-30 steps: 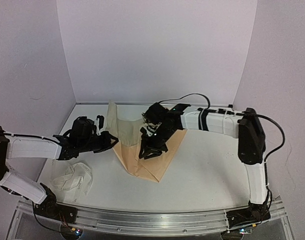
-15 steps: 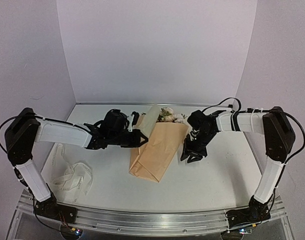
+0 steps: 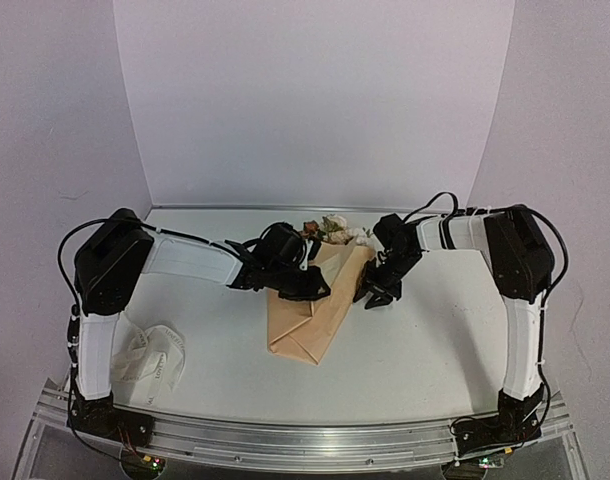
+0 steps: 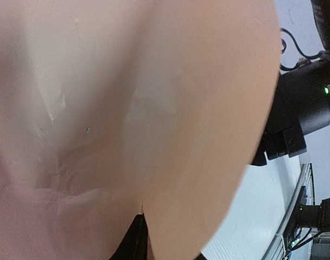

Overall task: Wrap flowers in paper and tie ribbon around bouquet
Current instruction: Fold the 2/3-folded wrapping paper at the center of the board.

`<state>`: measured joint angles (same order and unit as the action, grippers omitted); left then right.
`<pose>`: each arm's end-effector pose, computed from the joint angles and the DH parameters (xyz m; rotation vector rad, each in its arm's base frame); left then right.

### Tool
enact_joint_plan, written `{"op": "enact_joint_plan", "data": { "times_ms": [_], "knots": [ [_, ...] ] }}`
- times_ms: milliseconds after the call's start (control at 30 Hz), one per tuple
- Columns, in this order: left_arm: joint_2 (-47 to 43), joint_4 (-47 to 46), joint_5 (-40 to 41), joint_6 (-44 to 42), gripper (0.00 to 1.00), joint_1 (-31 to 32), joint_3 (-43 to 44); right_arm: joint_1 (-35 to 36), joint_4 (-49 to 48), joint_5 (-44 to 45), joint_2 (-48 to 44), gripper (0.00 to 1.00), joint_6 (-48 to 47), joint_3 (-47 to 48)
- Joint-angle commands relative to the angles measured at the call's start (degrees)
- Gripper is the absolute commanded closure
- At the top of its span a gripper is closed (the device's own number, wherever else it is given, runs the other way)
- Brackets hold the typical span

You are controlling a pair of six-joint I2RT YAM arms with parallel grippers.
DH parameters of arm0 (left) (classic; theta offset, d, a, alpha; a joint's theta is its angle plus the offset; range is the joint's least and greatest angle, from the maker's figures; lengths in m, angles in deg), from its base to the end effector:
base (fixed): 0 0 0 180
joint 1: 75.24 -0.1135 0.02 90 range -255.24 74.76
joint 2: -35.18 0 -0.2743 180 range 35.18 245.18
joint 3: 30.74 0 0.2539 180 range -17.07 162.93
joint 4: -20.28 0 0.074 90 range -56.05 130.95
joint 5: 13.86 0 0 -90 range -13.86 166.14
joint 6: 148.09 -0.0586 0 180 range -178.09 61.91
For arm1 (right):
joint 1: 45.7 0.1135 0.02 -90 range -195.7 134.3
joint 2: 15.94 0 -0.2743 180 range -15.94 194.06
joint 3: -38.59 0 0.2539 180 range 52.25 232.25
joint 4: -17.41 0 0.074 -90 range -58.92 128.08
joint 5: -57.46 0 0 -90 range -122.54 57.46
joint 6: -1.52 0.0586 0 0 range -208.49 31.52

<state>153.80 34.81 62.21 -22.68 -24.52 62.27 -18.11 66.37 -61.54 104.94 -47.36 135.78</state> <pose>0.2932 -0.3808 0.1602 0.4691 2.4349 -1.0067 0.3685 0.2246 0.1273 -0.2335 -2.9638 -0.8900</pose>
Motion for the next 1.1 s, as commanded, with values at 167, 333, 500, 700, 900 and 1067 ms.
{"op": "enact_joint_plan", "data": {
  "times_ms": [167, 333, 500, 700, 900, 1067],
  "knots": [
    [5.59, 3.41, -2.35, -0.19, 0.71, 0.18, 8.45, -2.62, 5.95, 0.21, 5.91, 0.64, -0.82, 10.77],
    [6.07, 3.43, -3.51, -1.19, 0.59, 0.17, 8.66, -3.80, 8.52, -0.36, 2.71, 0.64, -0.33, 9.33],
    [5.45, 1.48, -4.49, -1.74, 0.48, 0.17, 7.87, -4.24, 8.16, -0.82, -5.52, 0.61, 1.53, 1.21],
    [6.01, 1.04, -4.94, -2.61, 0.58, 0.20, 7.85, -4.25, 0.74, -1.06, -13.30, 0.55, 7.87, -5.84],
    [6.09, 0.50, -5.27, -2.72, 0.63, 0.16, 7.98, -4.28, -2.14, 0.26, -12.75, 0.41, 11.89, -2.14],
    [6.30, 0.37, -5.26, -2.68, 0.63, 0.17, 8.47, -4.26, -2.45, 1.27, -10.30, 0.38, 14.28, 1.51]
  ]
}}
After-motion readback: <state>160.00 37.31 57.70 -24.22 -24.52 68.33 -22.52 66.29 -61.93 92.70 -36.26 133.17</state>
